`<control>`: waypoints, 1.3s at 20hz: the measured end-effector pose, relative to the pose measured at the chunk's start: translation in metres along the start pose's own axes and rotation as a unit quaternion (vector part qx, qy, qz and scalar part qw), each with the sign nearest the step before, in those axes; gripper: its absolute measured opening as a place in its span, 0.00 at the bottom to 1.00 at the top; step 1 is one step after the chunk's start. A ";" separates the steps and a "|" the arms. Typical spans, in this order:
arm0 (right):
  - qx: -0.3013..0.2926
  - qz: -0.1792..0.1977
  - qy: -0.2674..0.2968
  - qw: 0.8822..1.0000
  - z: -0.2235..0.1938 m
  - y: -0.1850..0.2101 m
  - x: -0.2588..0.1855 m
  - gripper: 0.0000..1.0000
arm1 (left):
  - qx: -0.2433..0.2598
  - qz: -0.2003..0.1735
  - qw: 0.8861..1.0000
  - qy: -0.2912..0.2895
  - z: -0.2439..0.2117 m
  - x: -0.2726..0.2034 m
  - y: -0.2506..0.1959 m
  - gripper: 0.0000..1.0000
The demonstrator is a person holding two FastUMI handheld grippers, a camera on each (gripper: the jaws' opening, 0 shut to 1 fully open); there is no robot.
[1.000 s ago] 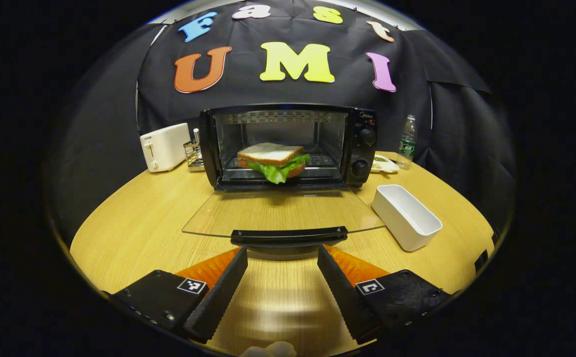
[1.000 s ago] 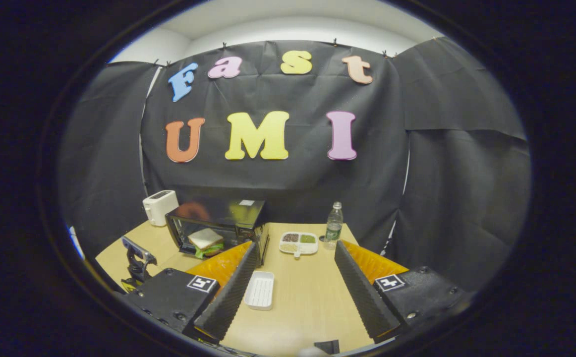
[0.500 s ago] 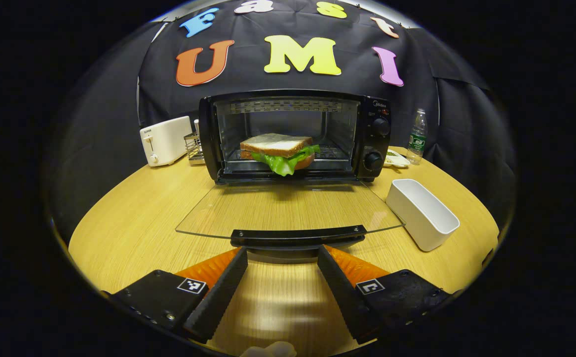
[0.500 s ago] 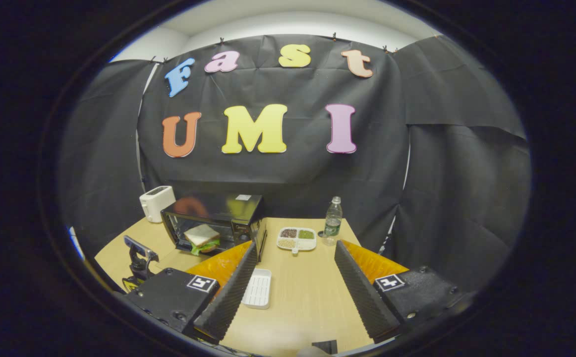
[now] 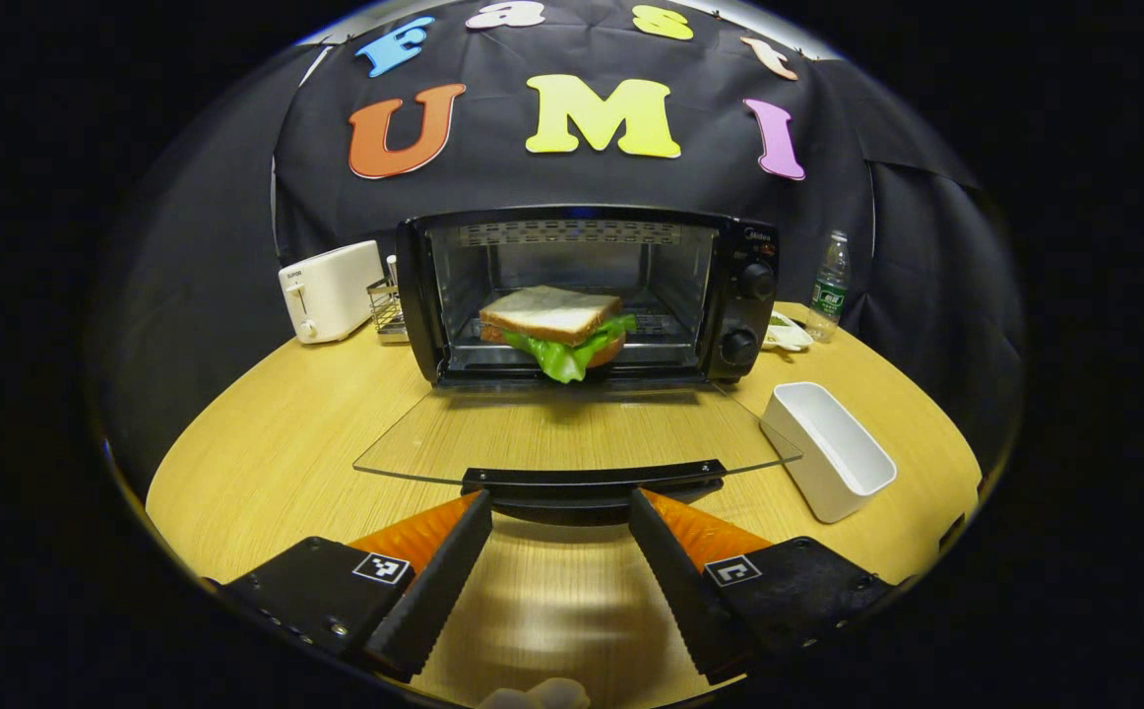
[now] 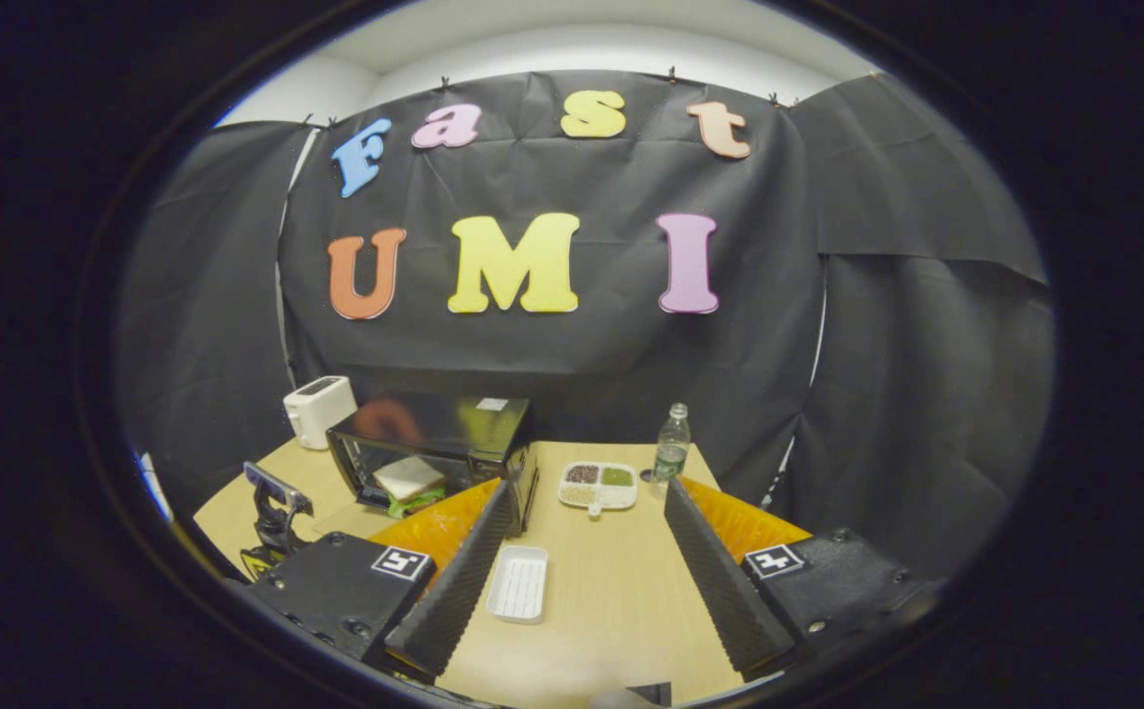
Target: Open the electric oven with the left hand, put the food in, and close the electric oven.
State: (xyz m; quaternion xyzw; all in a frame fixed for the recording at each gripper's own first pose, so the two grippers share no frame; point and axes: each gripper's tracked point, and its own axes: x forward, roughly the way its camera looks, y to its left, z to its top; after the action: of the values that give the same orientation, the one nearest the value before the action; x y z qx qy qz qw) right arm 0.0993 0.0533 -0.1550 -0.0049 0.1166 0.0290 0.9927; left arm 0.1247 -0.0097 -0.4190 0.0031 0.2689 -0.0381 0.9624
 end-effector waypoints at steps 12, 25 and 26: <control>0.018 -0.001 -0.009 1.000 0.027 -0.009 0.006 0.91 | 0.008 0.005 0.998 -0.055 0.098 0.001 -0.001 0.94; 0.020 -0.012 -0.011 1.000 0.042 -0.024 0.011 0.91 | 0.026 0.017 0.991 -0.129 0.189 0.045 0.003 0.94; 0.020 -0.011 -0.012 1.000 0.042 -0.024 0.012 0.91 | 0.028 0.017 0.991 -0.129 0.189 0.046 0.004 0.94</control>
State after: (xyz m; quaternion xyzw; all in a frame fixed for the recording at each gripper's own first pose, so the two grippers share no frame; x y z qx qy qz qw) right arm 0.1216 0.0309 -0.1167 0.0143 0.1056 0.0161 0.9942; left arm 0.2616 -0.0145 -0.2813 0.0301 0.1412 -0.0290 0.9891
